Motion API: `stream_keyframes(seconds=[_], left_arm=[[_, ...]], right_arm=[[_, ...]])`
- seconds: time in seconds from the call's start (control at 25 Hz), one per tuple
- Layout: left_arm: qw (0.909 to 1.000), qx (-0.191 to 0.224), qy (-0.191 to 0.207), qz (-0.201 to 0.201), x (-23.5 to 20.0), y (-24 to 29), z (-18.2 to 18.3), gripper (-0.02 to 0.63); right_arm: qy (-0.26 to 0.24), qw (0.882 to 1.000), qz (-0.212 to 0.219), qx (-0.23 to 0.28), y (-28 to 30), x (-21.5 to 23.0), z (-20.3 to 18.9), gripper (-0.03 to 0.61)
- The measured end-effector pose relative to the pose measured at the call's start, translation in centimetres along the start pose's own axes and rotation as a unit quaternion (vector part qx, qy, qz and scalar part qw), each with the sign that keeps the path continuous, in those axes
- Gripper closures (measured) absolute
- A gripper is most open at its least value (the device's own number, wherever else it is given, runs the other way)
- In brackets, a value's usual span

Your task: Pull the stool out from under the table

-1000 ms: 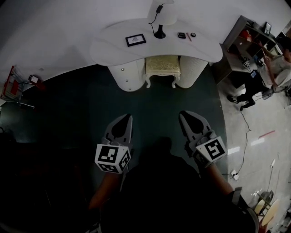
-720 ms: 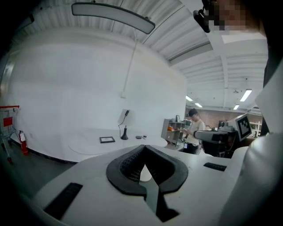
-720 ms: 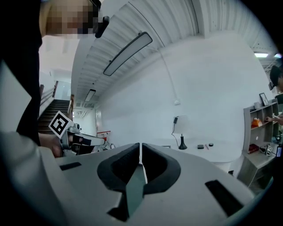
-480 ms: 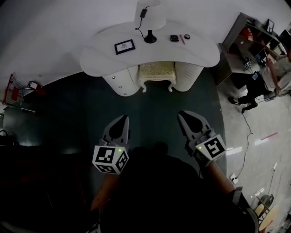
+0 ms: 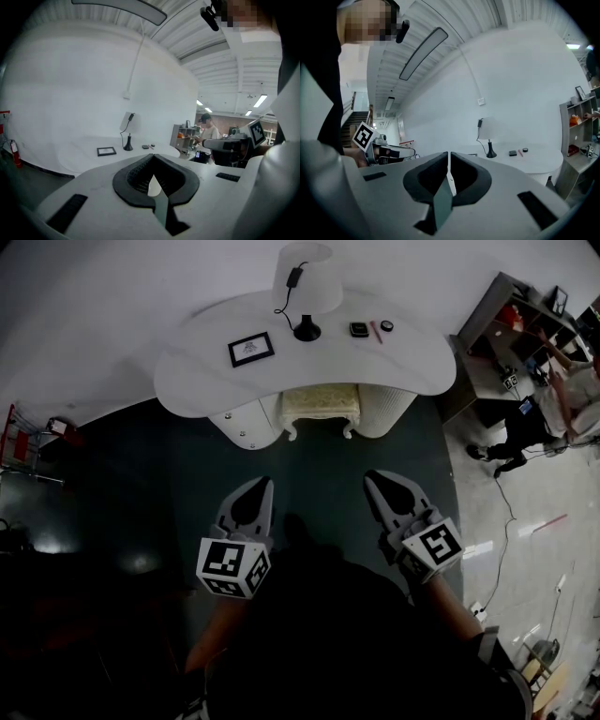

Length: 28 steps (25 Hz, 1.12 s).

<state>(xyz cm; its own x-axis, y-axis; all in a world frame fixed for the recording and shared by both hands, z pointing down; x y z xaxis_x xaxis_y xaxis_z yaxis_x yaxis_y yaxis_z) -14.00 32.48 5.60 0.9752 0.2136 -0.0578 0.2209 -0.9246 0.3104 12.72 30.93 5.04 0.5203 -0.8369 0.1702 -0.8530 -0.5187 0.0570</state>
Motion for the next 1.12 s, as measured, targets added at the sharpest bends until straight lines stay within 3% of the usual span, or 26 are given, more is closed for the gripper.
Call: stream_keyframes(seconds=[0.24,0.52,1.12], left_arm=[[0.9999,0.015,0.004,-0.004,-3.8,4.6,1.4,0.603],[0.9999,0.005,0.005,-0.012,-6.3,8.3,1.9,0.601],[0.9987,-0.021,-0.004,0.047,1.4,13.9,2.4,0.601]], right_arm=[[0.000,1.000,-0.015,-0.004,5.1,3.1,1.7,0.560],[0.015,1.000,-0.017,-0.010,8.4,5.7,2.1,0.560],[0.027,0.997,0.056,-0.045,4.8,16.4,0.2,0.560]])
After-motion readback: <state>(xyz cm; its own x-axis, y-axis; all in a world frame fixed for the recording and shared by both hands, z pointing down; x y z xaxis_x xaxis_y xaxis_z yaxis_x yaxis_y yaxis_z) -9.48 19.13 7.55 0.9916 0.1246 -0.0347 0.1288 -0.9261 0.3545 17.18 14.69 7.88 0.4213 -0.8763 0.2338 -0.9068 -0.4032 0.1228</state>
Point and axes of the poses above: the fingertips, and each gripper's own axes: y forward along the fingers, x to its right, z out of its top, the point moved 9 cm from there along -y, backward along the fingers, and after that the axes turned 14 degrees about z, right-handed, at the moved point
